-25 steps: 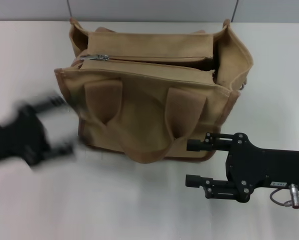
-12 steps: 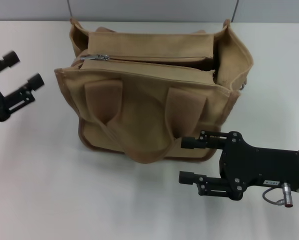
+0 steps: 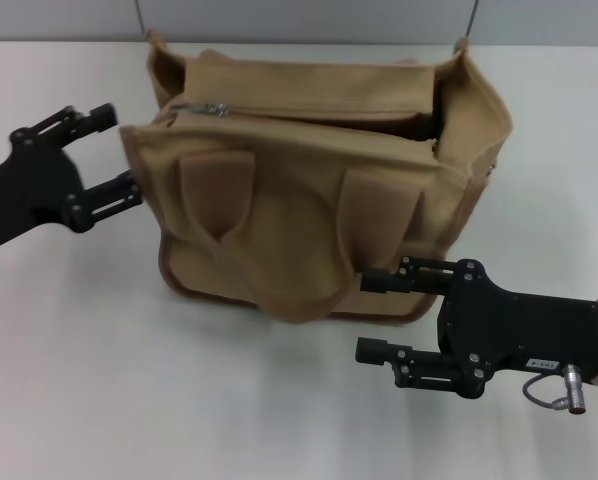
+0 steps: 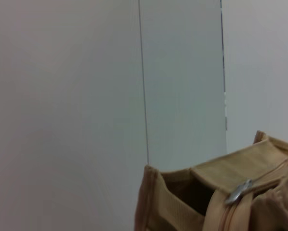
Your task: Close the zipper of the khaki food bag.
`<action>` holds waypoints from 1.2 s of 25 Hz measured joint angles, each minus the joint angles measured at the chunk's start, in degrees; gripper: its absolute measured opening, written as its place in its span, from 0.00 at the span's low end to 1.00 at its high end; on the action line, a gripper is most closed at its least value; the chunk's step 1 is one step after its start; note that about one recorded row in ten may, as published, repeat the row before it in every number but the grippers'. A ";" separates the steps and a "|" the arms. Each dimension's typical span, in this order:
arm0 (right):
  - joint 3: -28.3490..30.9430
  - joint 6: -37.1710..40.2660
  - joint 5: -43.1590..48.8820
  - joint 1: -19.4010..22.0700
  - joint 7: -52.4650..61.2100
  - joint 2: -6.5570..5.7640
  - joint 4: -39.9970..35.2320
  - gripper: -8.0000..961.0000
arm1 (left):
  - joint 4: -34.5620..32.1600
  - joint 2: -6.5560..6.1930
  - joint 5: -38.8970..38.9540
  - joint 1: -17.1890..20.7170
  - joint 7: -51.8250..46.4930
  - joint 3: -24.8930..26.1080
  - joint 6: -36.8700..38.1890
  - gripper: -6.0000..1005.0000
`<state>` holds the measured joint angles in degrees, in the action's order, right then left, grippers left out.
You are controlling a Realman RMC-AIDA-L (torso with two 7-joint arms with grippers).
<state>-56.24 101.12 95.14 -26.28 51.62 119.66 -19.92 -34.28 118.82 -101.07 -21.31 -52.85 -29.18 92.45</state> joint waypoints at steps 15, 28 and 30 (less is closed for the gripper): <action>0.16 1.14 -1.63 0.40 0.02 0.05 0.64 0.70 | 4.47 0.16 8.48 -1.46 0.03 -1.01 -1.64 0.75; 0.26 0.86 -2.48 0.03 -1.42 0.05 1.41 0.70 | -2.70 0.15 7.94 0.84 0.22 -13.37 -7.48 0.75; 0.26 0.83 -2.52 -0.05 -1.43 0.04 1.41 0.70 | -2.31 0.20 9.91 0.58 0.21 -13.45 -7.85 0.75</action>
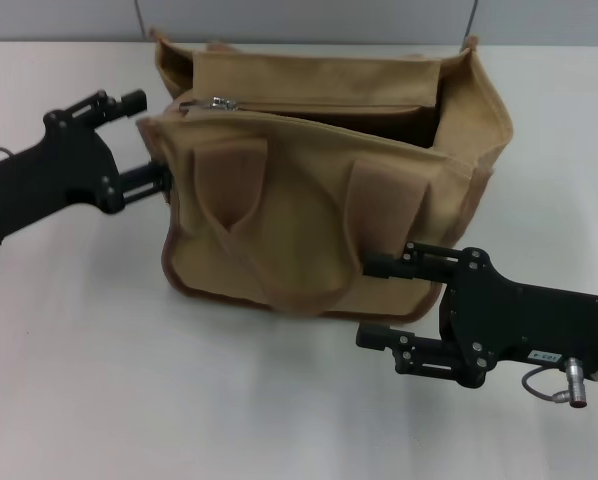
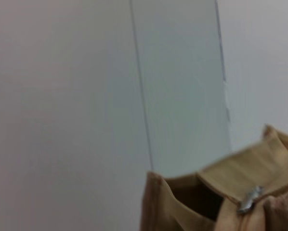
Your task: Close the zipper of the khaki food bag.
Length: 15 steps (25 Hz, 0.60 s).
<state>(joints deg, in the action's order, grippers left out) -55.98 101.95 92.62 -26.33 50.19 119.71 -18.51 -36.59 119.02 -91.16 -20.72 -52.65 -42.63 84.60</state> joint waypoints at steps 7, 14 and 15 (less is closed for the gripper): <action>-0.06 0.12 -0.53 -0.10 -0.03 0.00 0.55 0.70 | 1.70 0.08 6.92 -0.25 0.98 -0.79 -0.38 0.75; -0.03 0.51 -0.60 -0.09 -0.09 0.03 1.45 0.70 | 2.96 0.19 10.03 -0.72 1.37 -1.29 -2.82 0.74; -0.03 0.53 -0.61 -0.09 -0.09 0.04 1.59 0.70 | 3.49 0.13 10.87 -0.81 1.37 -1.30 -3.41 0.74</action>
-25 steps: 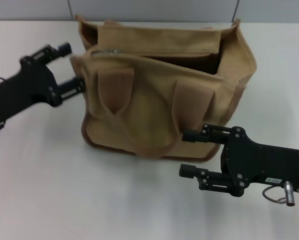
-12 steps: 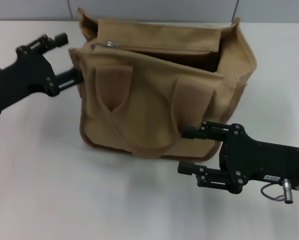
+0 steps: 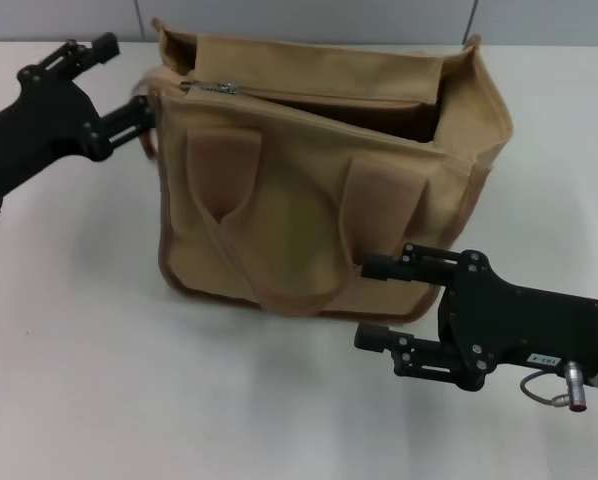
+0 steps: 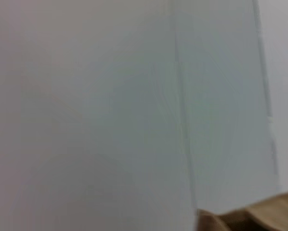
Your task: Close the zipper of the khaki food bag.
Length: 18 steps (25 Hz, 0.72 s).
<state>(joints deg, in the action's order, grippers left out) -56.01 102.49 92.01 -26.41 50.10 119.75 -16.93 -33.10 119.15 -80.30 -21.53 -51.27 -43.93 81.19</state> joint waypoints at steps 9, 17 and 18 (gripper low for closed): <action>0.03 0.06 0.00 0.14 0.00 0.05 0.56 0.70 | 1.05 -0.04 0.79 0.31 0.16 -0.83 0.63 0.74; -0.18 0.15 -2.51 0.23 -3.50 0.05 2.80 0.70 | 3.04 -0.23 2.92 2.16 1.58 -1.24 2.19 0.74; -0.20 0.16 -2.78 0.27 -3.96 0.05 3.03 0.70 | 3.17 -0.32 3.06 2.26 1.64 -1.68 2.29 0.64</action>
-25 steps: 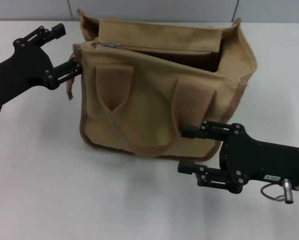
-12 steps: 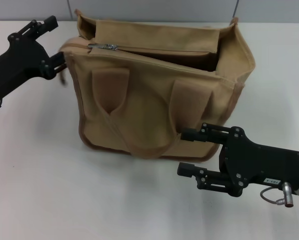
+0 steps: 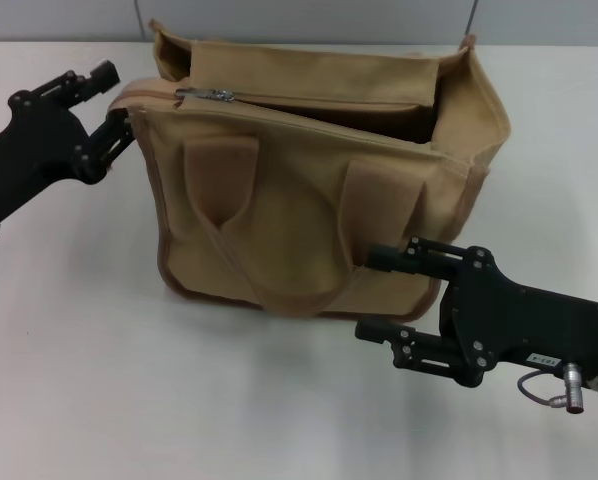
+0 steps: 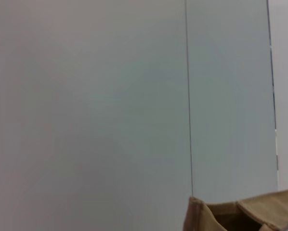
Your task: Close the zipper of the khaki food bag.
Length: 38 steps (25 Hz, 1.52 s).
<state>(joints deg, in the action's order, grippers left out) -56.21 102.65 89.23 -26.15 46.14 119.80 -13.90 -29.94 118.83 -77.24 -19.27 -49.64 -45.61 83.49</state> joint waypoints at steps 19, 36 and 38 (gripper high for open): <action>0.36 9.07 -11.72 -0.33 -8.70 0.06 7.75 0.70 | 0.03 0.05 3.42 -1.10 -15.29 -0.63 2.90 0.04; -0.53 1.00 -28.34 -11.96 -21.36 0.08 13.41 0.70 | 0.65 0.28 3.68 -3.19 -23.32 -2.07 6.56 0.03; -0.51 -1.95 -28.21 -14.31 -25.77 0.08 14.20 0.70 | 0.71 0.27 3.73 -3.36 -23.71 -2.08 6.77 0.03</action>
<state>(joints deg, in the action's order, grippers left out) -56.72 100.70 61.03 -40.46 20.37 119.88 0.30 -29.23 119.09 -73.52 -22.63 -73.35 -47.69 90.25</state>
